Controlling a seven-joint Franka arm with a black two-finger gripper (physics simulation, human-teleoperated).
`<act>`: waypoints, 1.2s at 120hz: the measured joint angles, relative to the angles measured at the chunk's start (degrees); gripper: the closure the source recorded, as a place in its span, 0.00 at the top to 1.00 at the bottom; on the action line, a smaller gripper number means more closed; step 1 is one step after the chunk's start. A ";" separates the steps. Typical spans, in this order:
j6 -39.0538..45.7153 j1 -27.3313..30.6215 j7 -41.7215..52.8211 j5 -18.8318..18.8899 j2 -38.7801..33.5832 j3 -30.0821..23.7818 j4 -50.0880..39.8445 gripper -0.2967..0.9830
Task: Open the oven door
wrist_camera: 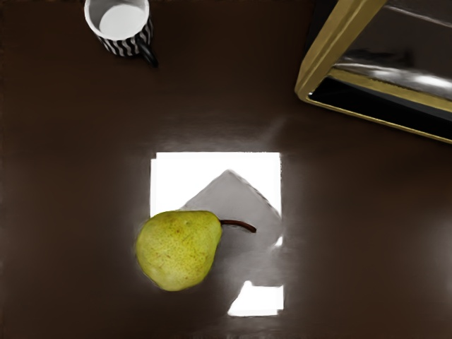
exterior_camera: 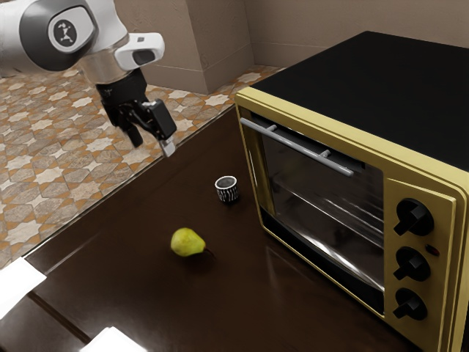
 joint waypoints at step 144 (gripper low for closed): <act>32.02 -18.89 81.83 -6.52 -23.80 -10.72 -23.95 0.77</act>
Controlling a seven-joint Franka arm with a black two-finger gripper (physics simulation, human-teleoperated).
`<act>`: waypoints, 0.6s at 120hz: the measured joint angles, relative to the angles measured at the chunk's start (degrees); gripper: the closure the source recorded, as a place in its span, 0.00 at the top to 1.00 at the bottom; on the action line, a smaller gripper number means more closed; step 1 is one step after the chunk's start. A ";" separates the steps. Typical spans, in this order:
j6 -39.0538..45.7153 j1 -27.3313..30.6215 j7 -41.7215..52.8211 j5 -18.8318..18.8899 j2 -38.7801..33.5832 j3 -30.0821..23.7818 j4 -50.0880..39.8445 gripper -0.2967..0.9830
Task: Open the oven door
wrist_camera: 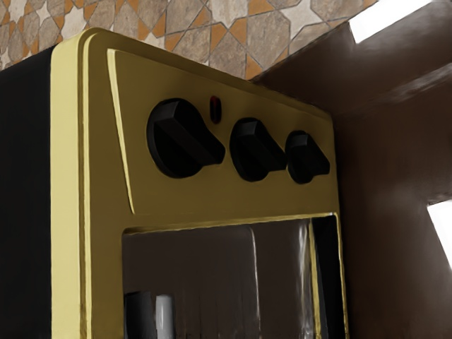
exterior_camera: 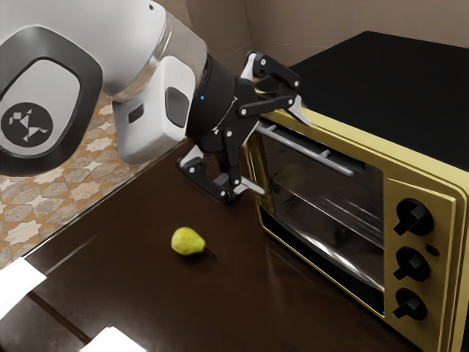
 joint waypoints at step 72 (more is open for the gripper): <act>2.50 0.03 14.99 0.01 3.63 1.78 -2.12 0.77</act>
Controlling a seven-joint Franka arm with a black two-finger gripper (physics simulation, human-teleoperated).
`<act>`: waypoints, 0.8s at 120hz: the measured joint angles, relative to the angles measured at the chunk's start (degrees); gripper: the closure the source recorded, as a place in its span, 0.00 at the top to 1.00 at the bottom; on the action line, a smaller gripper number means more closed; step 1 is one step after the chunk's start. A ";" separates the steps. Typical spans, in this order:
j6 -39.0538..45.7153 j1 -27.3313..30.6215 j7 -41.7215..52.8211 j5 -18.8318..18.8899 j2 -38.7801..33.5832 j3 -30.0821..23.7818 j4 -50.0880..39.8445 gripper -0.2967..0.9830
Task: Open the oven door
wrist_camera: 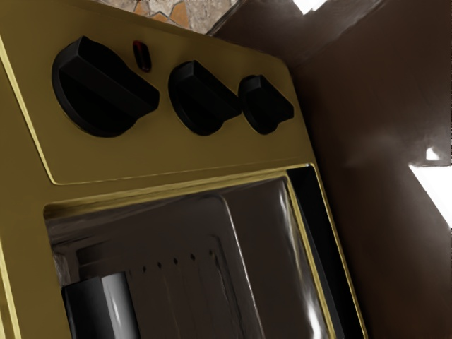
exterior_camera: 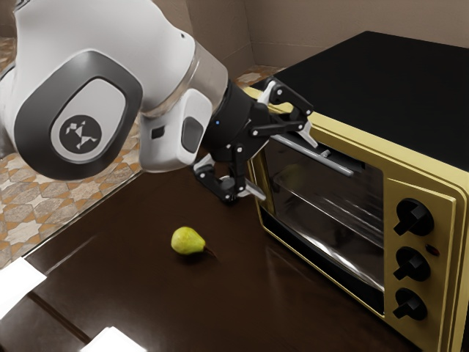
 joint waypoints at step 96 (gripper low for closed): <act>1.38 0.16 5.17 0.04 10.10 6.29 4.22 0.77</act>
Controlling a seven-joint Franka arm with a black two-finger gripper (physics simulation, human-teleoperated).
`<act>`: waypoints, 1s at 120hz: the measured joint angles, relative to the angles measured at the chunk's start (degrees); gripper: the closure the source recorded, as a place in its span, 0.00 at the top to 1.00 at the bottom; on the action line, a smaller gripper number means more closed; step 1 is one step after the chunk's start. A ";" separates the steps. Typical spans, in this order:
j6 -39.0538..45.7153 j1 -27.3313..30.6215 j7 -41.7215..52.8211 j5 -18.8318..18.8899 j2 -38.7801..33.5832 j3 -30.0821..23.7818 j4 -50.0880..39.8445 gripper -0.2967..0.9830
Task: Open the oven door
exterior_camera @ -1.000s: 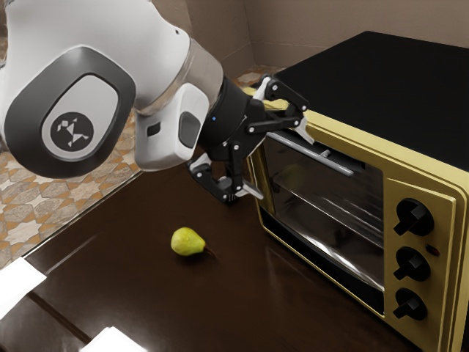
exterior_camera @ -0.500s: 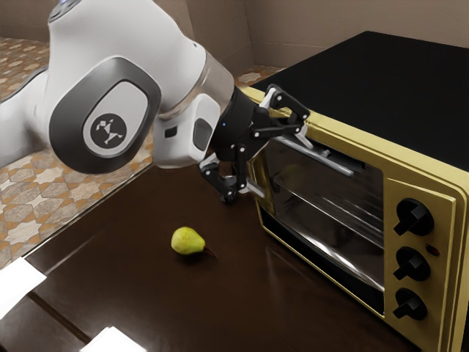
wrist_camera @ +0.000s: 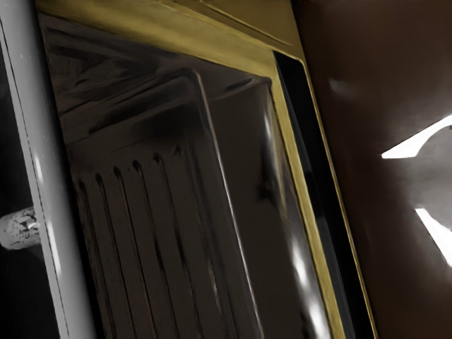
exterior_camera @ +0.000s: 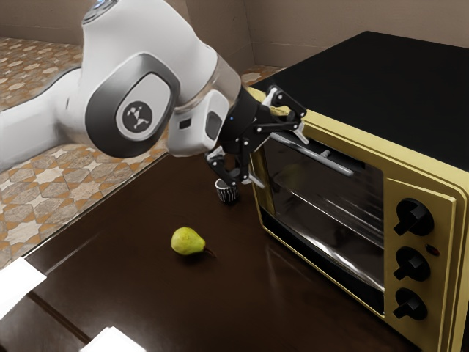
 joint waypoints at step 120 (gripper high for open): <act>-35.23 5.58 -17.43 14.81 2.11 2.87 45.60 0.75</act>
